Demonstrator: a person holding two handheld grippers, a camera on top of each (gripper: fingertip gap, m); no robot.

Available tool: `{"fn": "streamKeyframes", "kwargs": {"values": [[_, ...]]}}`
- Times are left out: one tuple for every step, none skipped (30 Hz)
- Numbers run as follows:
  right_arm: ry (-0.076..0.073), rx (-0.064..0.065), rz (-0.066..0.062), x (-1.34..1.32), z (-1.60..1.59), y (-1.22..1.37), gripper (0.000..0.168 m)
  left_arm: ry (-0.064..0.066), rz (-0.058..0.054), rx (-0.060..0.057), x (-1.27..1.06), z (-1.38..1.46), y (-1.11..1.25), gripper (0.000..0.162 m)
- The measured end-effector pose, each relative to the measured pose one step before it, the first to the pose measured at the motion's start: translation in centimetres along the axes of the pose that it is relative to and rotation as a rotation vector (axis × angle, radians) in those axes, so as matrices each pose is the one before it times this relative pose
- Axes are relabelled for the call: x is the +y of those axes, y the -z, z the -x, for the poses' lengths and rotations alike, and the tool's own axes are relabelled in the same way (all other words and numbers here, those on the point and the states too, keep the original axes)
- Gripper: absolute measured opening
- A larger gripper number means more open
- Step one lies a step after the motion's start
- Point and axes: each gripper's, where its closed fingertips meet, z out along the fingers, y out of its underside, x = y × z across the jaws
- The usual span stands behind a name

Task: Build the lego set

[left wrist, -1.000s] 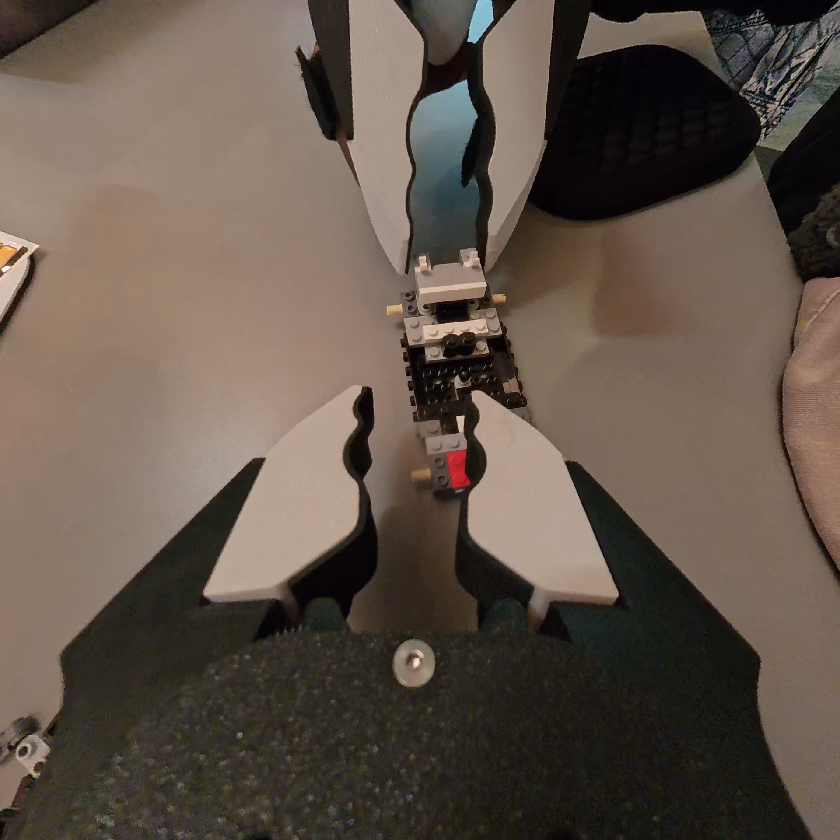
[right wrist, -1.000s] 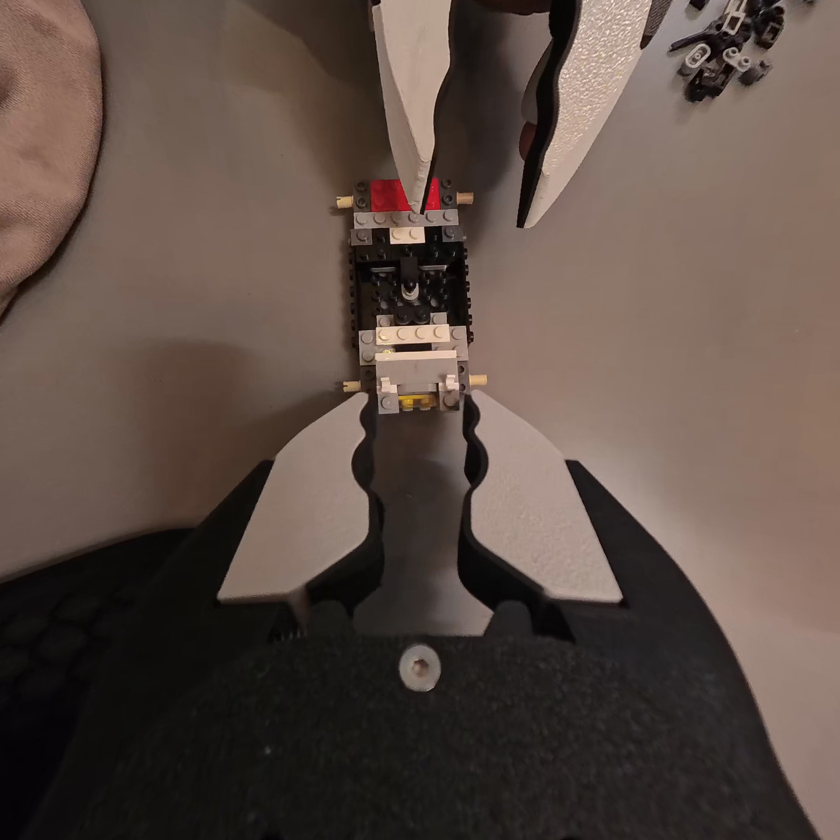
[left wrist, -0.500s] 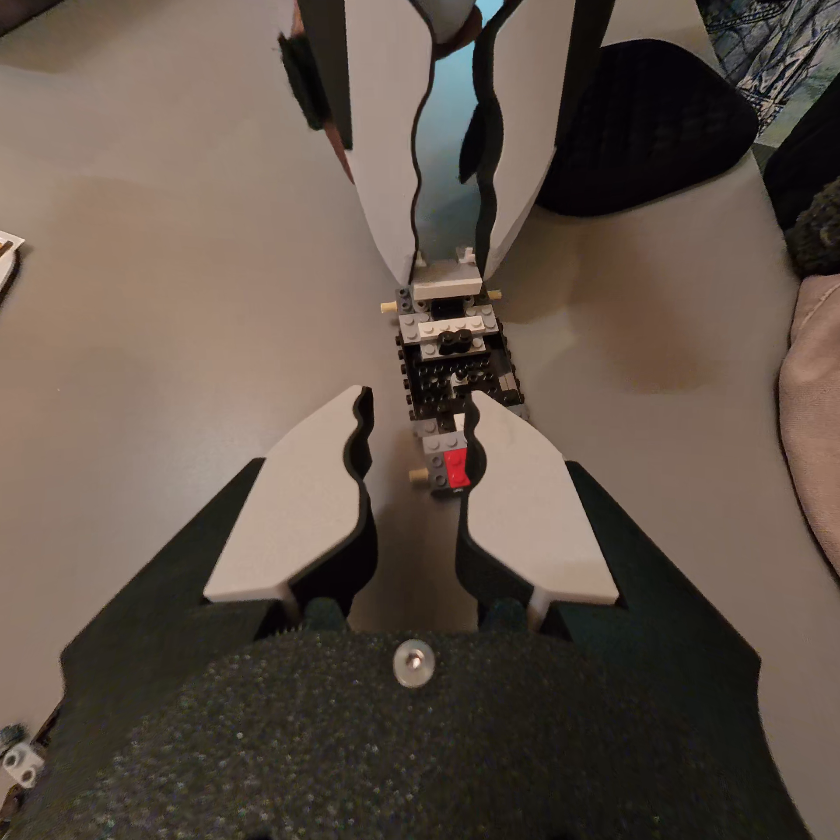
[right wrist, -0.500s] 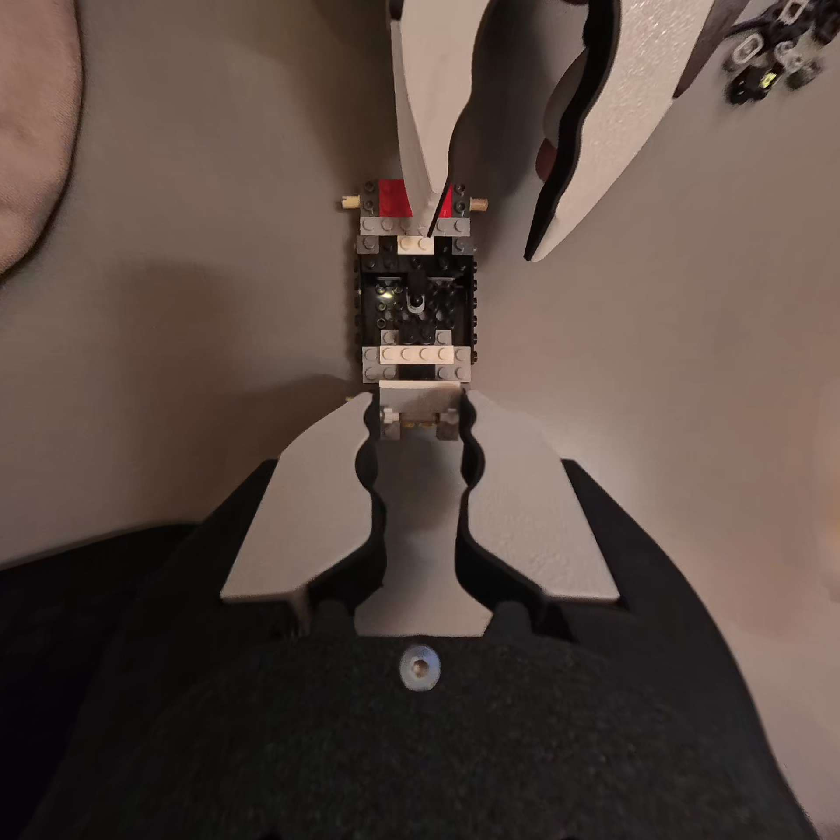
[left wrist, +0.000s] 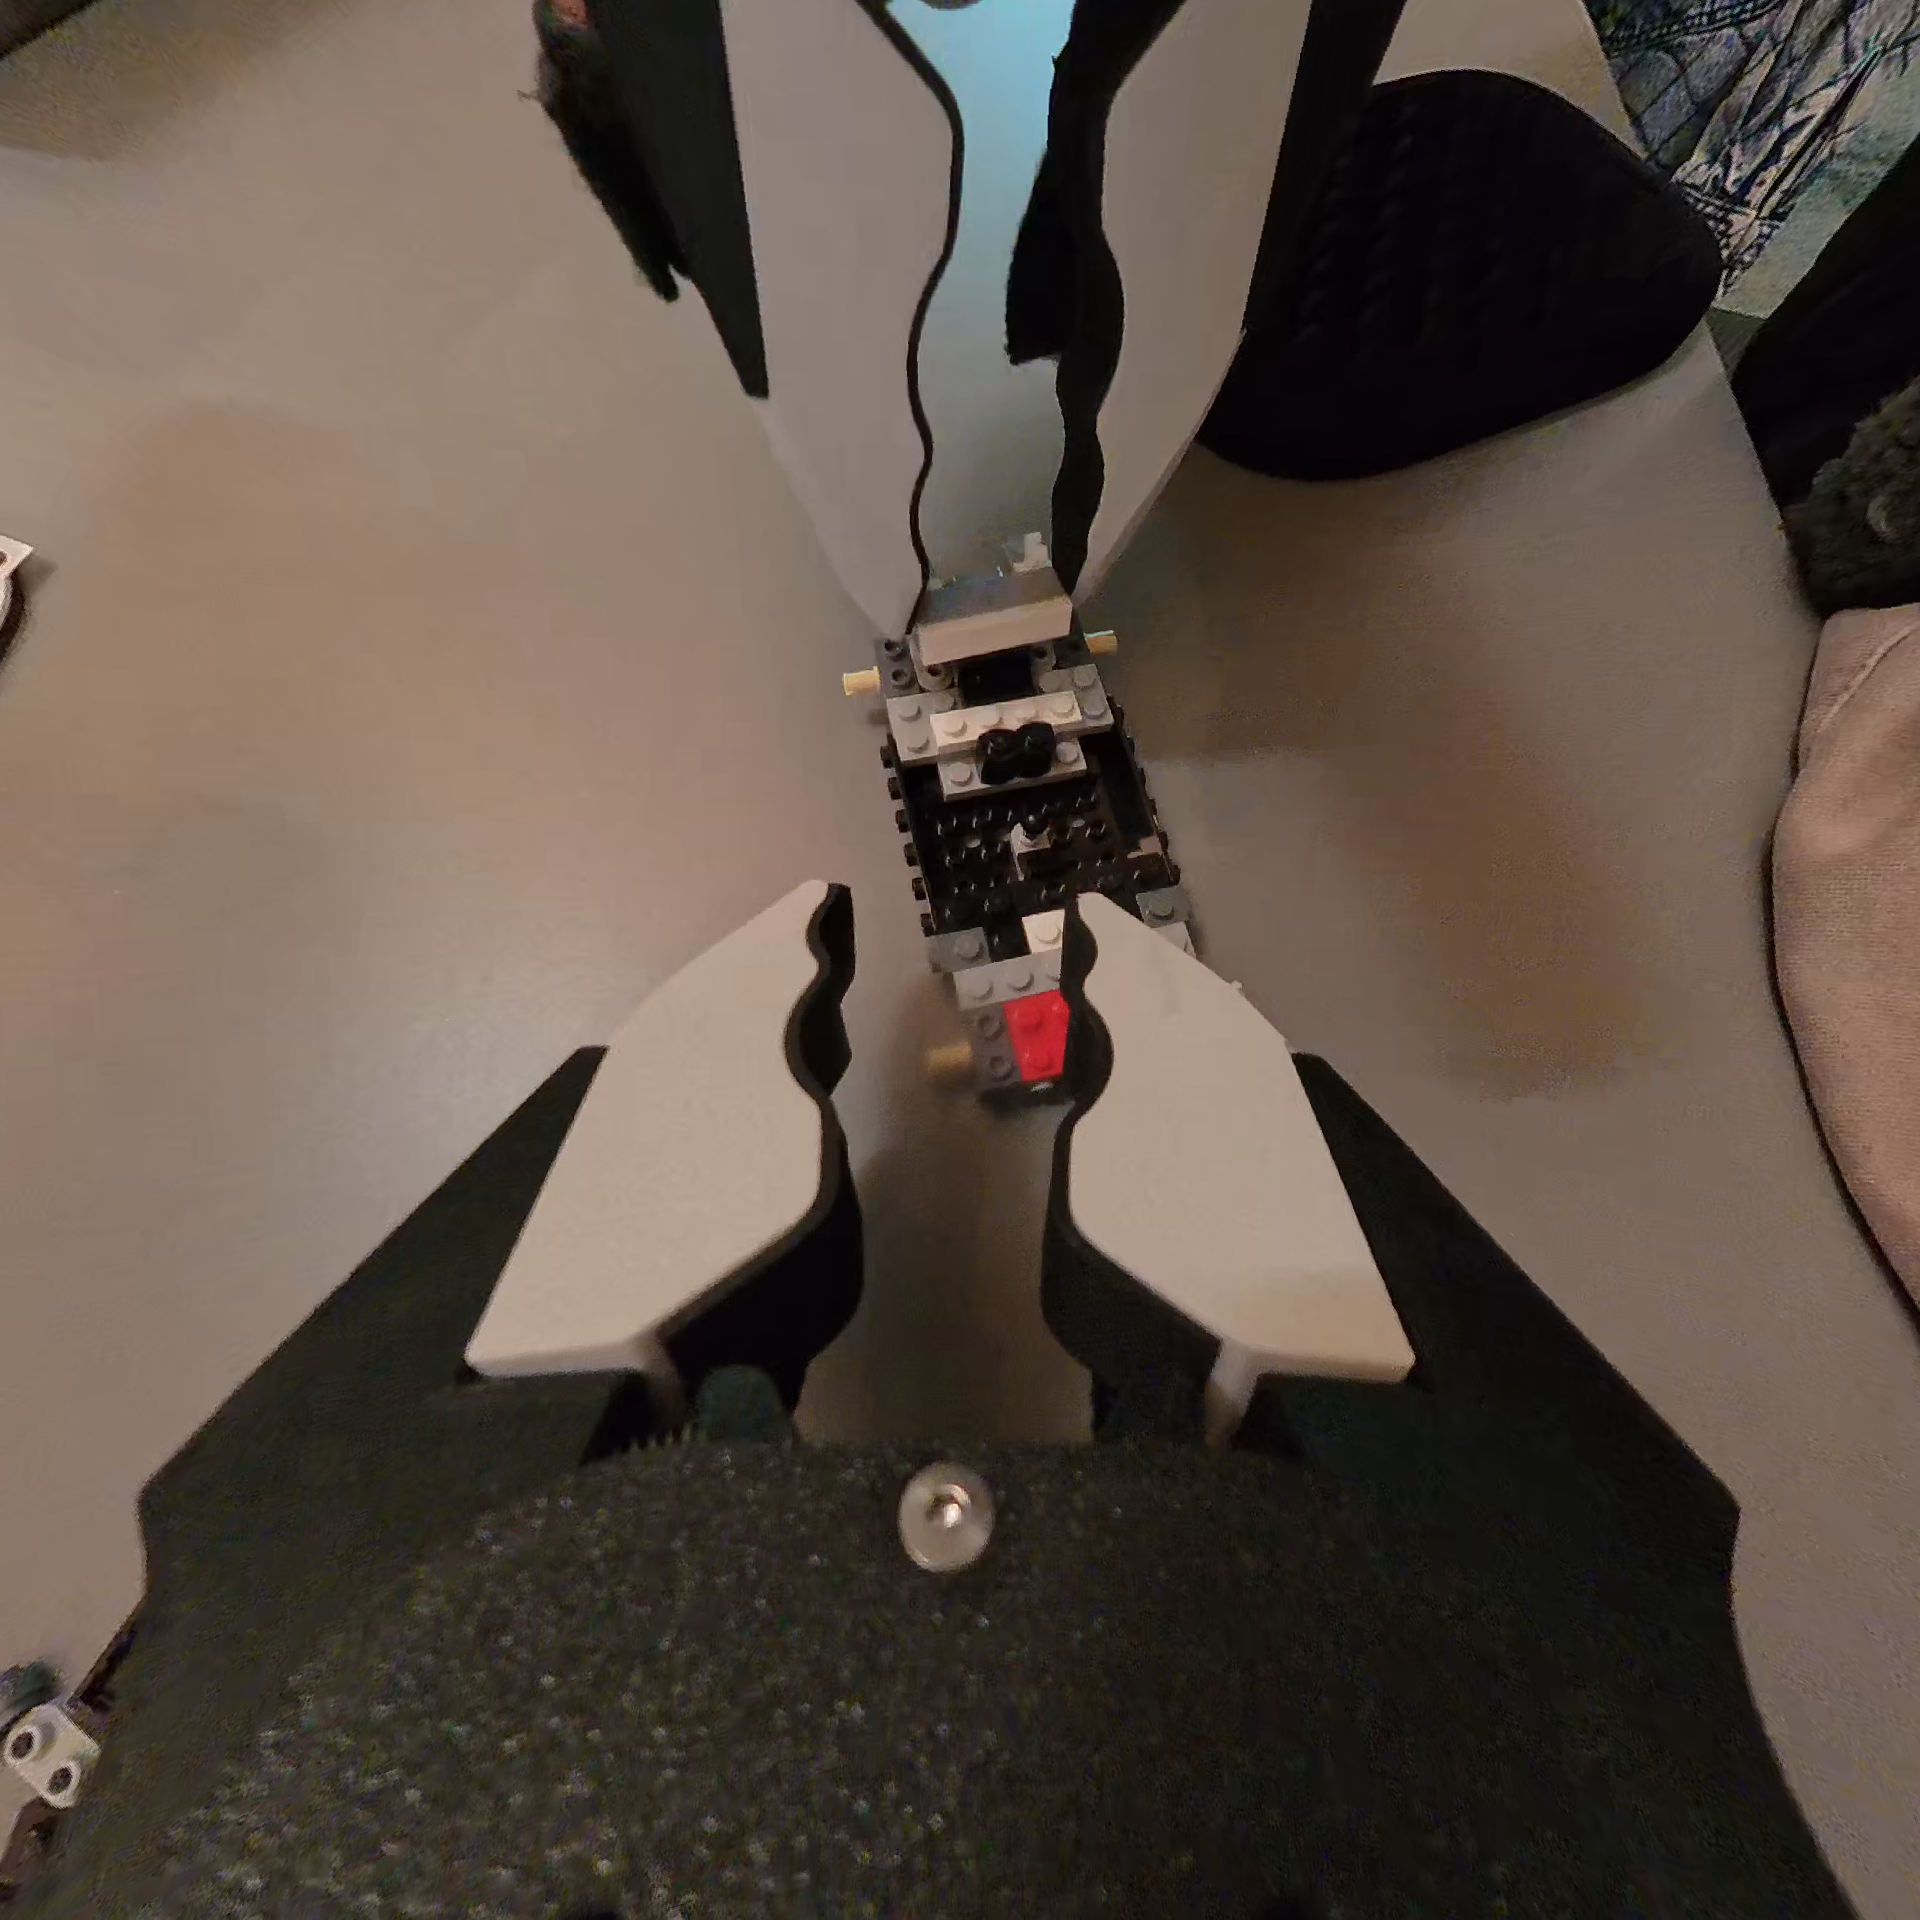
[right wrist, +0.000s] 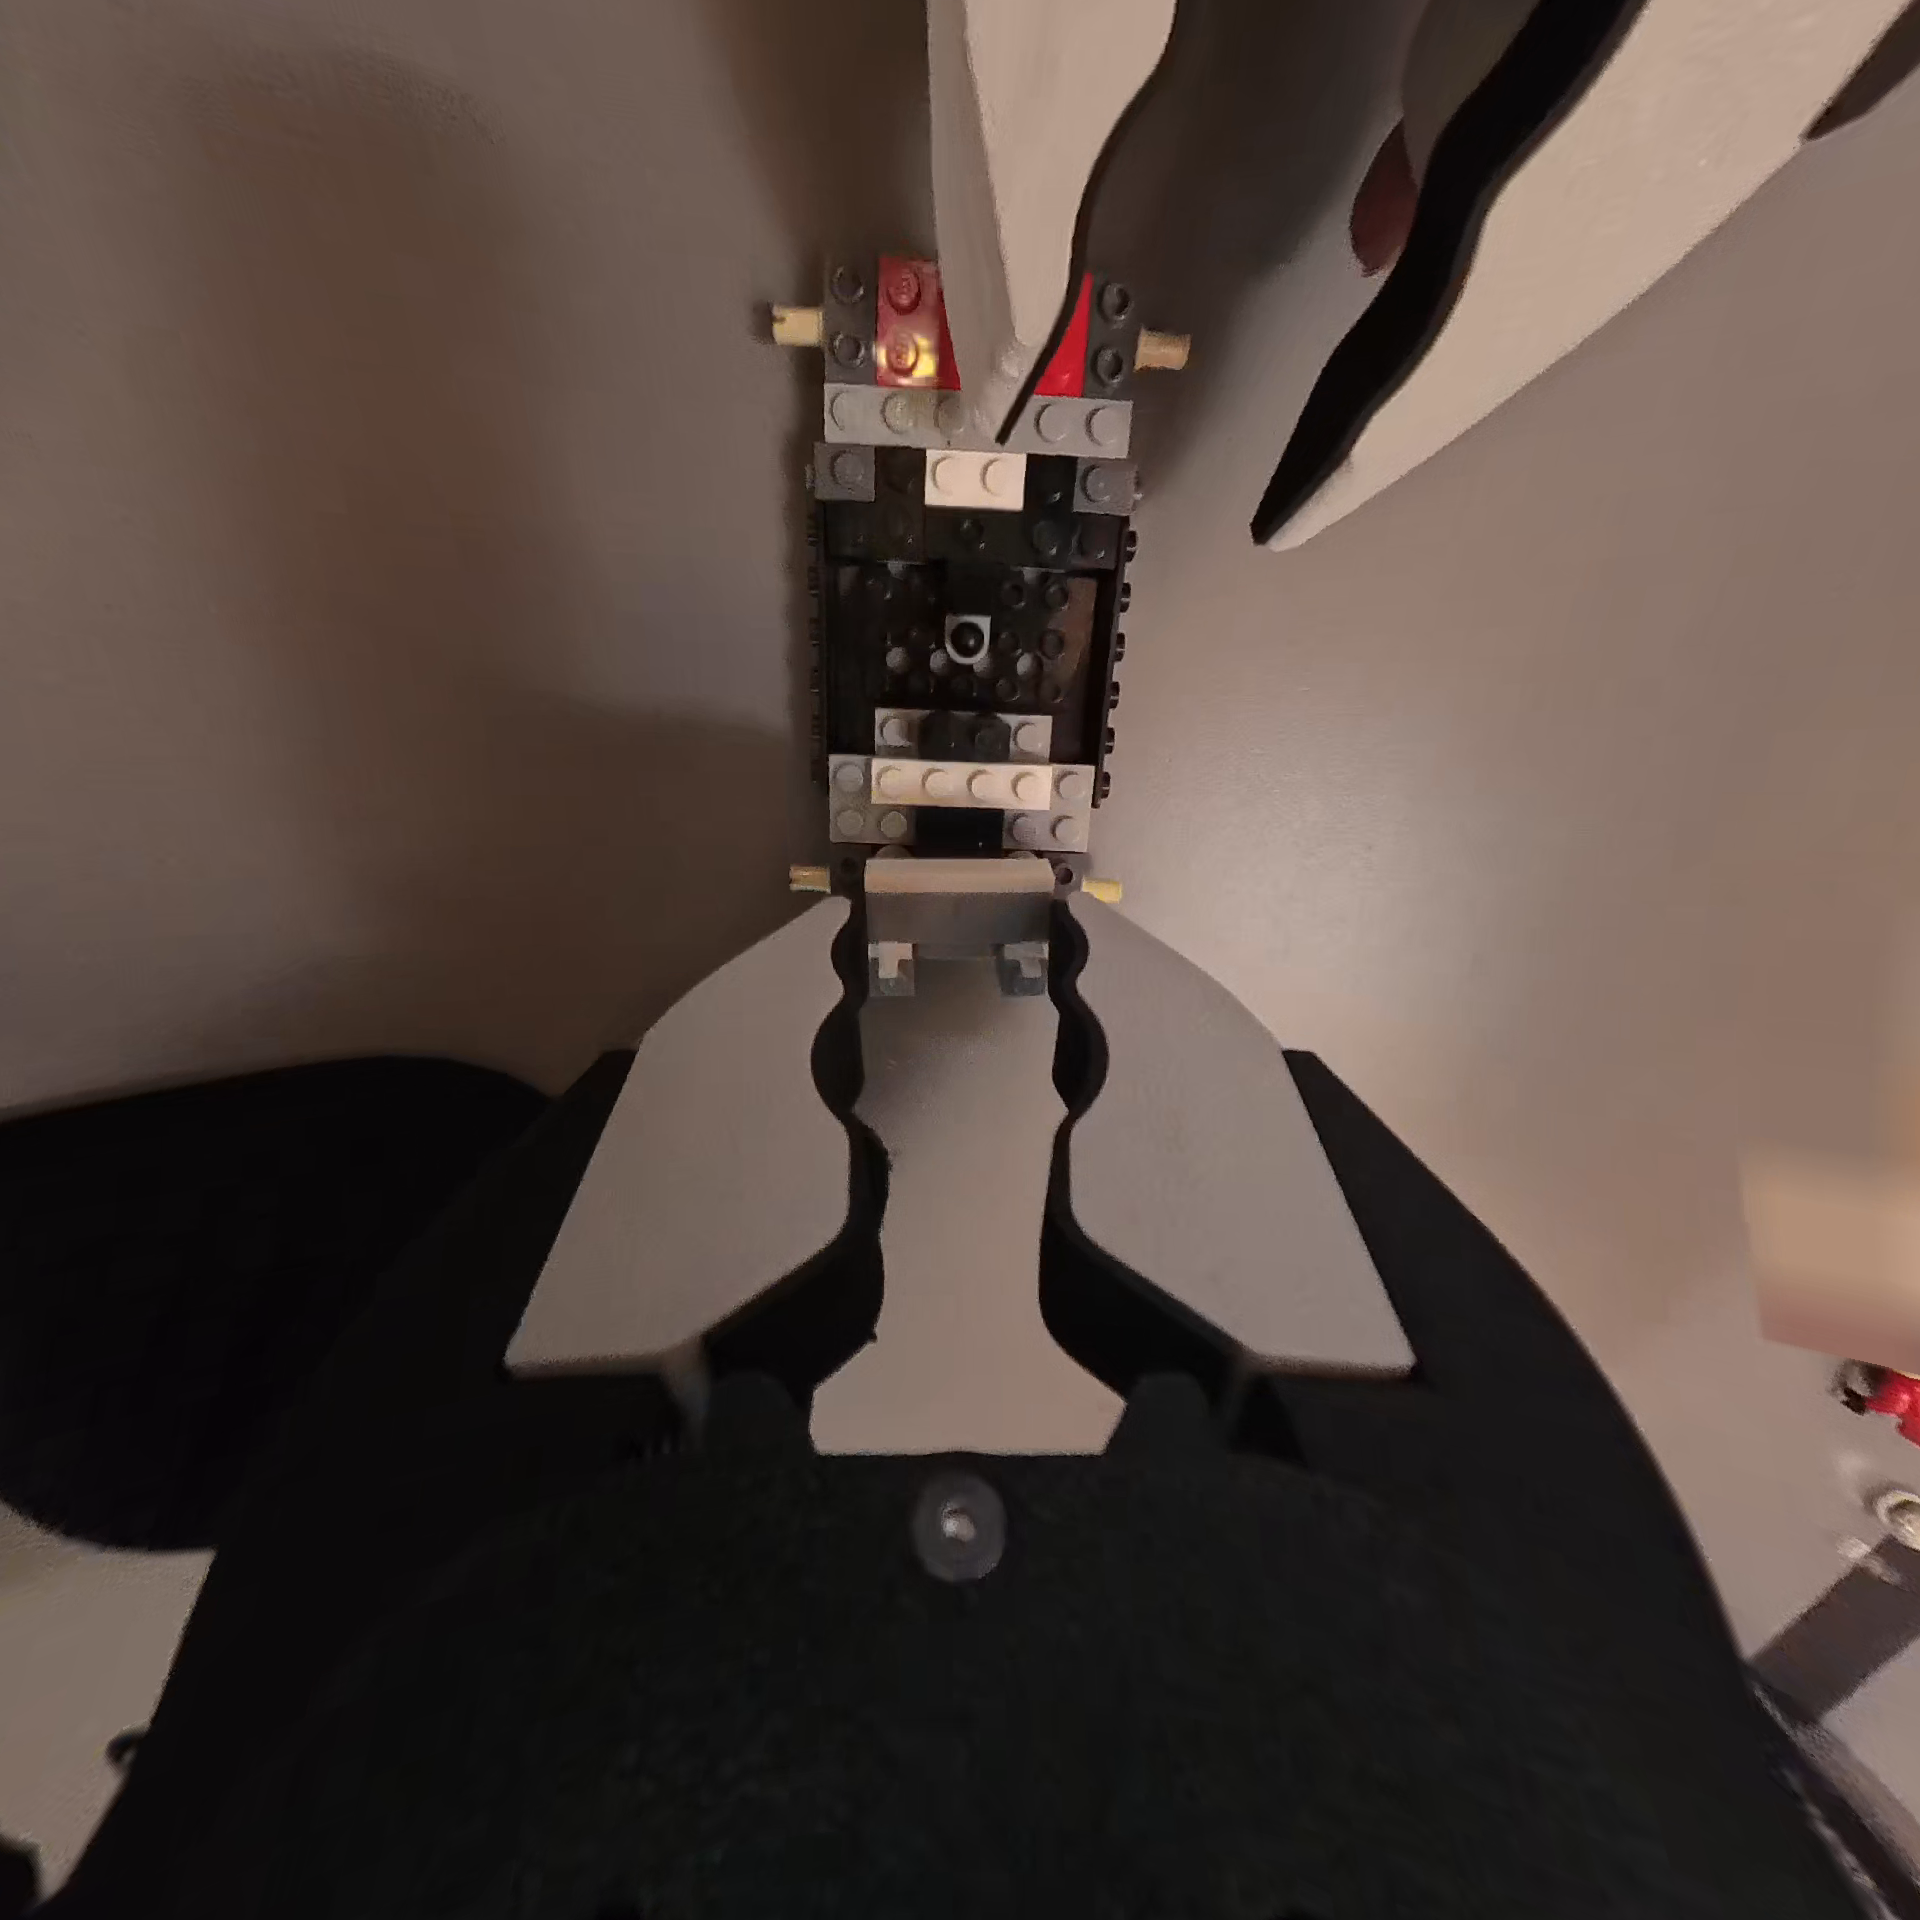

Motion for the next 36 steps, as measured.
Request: {"fn": "streamKeyframes", "kwargs": {"values": [[0.0068, -0.0065, 0.0278, 0.043, -0.027, 0.004, 0.033, -0.0002, -0.0002, 0.0, -0.007, -0.008, 0.008, 0.038], [0.0067, -0.0064, 0.0254, 0.015, -0.009, -0.003, 0.033, -0.0006, 0.0, 0.0004, -0.005, -0.011, 0.009, 0.038], [0.0053, -0.0063, 0.0251, 0.021, -0.005, 0.006, 0.033, -0.0006, -0.0004, 0.0002, -0.01, -0.008, 0.006, 0.038], [0.0042, -0.0051, 0.0202, 0.016, 0.019, 0.005, 0.033, -0.0004, -0.0004, -0.0002, -0.013, 0.0, 0.02, 0.038], [0.0033, -0.0021, 0.0127, 0.002, -0.022, 0.004, 0.033, -0.0005, -0.0003, -0.0004, -0.003, -0.001, 0.031, 0.038], [0.0009, 0.0043, 0.0015, -0.038, -0.103, 0.006, 0.033, -0.0009, -0.0006, -0.0009, -0.023, 0.007, 0.041, 0.038], [-0.0021, -0.0009, -0.0041, -0.01, -0.024, 0.025, 0.033, -0.001, -0.0013, -0.0016, -0.021, 0.025, 0.051, 0.038], [-0.0042, -0.0004, -0.009, -0.007, -0.002, 0.038, 0.033, -0.0007, -0.0018, -0.0012, -0.039, 0.005, 0.049, 0.038], [-0.0023, -0.0006, -0.0135, -0.043, 0.03, 0.06, 0.035, -0.0005, -0.002, -0.0006, -0.041, 0.001, 0.031, 0.038], [0.0004, -0.0005, -0.0163, -0.064, 0.058, 0.084, 0.036, -0.0002, -0.001, 0.0002, -0.029, -0.007, 0.021, 0.038], [-0.0002, 0.0017, -0.0122, -0.009, 0.019, 0.075, 0.038, -0.0004, 0.0006, 0.0004, 0.013, -0.015, -0.006, 0.038], [-0.0004, 0.0067, -0.0078, 0.074, -0.094, 0.062, 0.039, -0.0011, 0.0014, 0.0001, 0.014, -0.015, -0.015, 0.038], [0.0013, 0.0079, -0.0142, 0.001, -0.131, 0.082, 0.04, -0.0015, 0.001, -0.0002, 0.003, -0.018, -0.008, 0.038], [-0.0012, -0.0023, -0.0187, -0.03, -0.031, 0.078, 0.041, -0.0013, 0.0005, -0.0003, -0.007, -0.014, 0.001, 0.038], [-0.0037, -0.0074, -0.0161, -0.011, 0.004, 0.037, 0.041, -0.001, 0.0, -0.0005, -0.01, -0.001, 0.002, 0.038], [0.0005, -0.0012, -0.0178, -0.08, -0.055, -0.001, 0.041, -0.0003, -0.0004, -0.0005, -0.013, 0.003, 0.019, 0.038], [0.0018, -0.0026, -0.0168, -0.104, 0.011, -0.02, 0.04, 0.0004, -0.0002, -0.0004, -0.009, 0.016, 0.008, 0.038], [-0.0008, -0.0029, -0.0064, -0.03, 0.035, -0.053, 0.04, 0.0003, 0.0004, -0.0003, 0.005, 0.002, 0.003, 0.038], [0.0006, 0.0034, -0.0008, 0.032, -0.049, -0.057, 0.038, -0.0002, 0.0004, -0.0003, 0.013, 0.005, -0.003, 0.038], [0.0003, 0.0015, -0.0014, 0.017, -0.015, -0.063, 0.037, -0.0004, 0.0001, 0.0002, -0.004, -0.003, -0.006, 0.037], [-0.0014, -0.003, -0.0027, -0.025, 0.049, -0.058, 0.035, -0.0005, 0.0003, 0.0005, -0.007, -0.017, 0.004, 0.038], [-0.0006, -0.0022, -0.0018, -0.029, 0.061, -0.045, 0.032, -0.0004, 0.0003, -0.0001, 0.014, -0.005, -0.001, 0.038], [0.0024, 0.0009, 0.0, -0.033, 0.022, -0.009, 0.032, -0.0002, -0.0001, 0.0, -0.014, -0.003, -0.002, 0.038], [-0.0011, -0.0006, 0.0046, 0.017, 0.038, 0.001, 0.032, 0.0, -0.0005, 0.0004, -0.003, -0.014, 0.0, 0.038], [-0.0039, -0.0014, 0.0085, 0.035, 0.019, 0.012, 0.032, 0.0001, -0.0003, 0.0001, -0.015, 0.007, 0.0, 0.038], [-0.0044, -0.0001, 0.0095, 0.012, 0.014, 0.011, 0.032, -0.0002, 0.0003, -0.0002, -0.002, -0.001, -0.005, 0.038], [-0.0058, 0.0014, 0.0106, 0.017, -0.008, -0.003, 0.032, -0.0004, 0.0002, -0.0001, 0.002, 0.004, 0.001, 0.038], [-0.0078, 0.0025, 0.0143, 0.054, -0.021, 0.003, 0.032, -0.0002, -0.0002, -0.0002, -0.005, -0.01, -0.005, 0.038], [-0.0085, 0.0065, 0.0174, 0.086, -0.073, 0.016, 0.032, -0.0001, -0.0005, -0.0001, -0.015, 0.002, 0.002, 0.038], [-0.006, 0.0066, 0.0174, 0.083, -0.062, 0.028, 0.032, -0.0003, -0.0001, -0.0001, -0.003, -0.01, -0.005, 0.038], [-0.0041, 0.0012, 0.0143, 0.061, 0.029, 0.031, 0.032, -0.0005, 0.0001, 0.0, -0.009, -0.011, 0.003, 0.037], [-0.0037, -0.0015, 0.0125, 0.018, 0.057, 0.007, 0.032, -0.0006, 0.0003, 0.0004, -0.003, -0.018, -0.009, 0.037], [-0.0038, 0.0001, 0.0106, 0.012, 0.014, -0.012, 0.032, -0.001, 0.0005, 0.0002, -0.006, -0.018, -0.015, 0.037], [-0.0031, 0.0007, 0.0107, 0.015, 0.002, -0.02, 0.032, -0.0009, 0.0004, 0.0001, 0.008, -0.021, -0.012, 0.037], [-0.0018, 0.0002, 0.009, 0.016, -0.003, 0.002, 0.032, -0.0007, 0.0003, 0.0002, -0.012, -0.015, -0.003, 0.037], [0.0007, 0.0002, 0.008, 0.012, -0.001, -0.003, 0.032, -0.0006, 0.0002, -0.0001, -0.008, -0.009, 0.003, 0.037]]}}
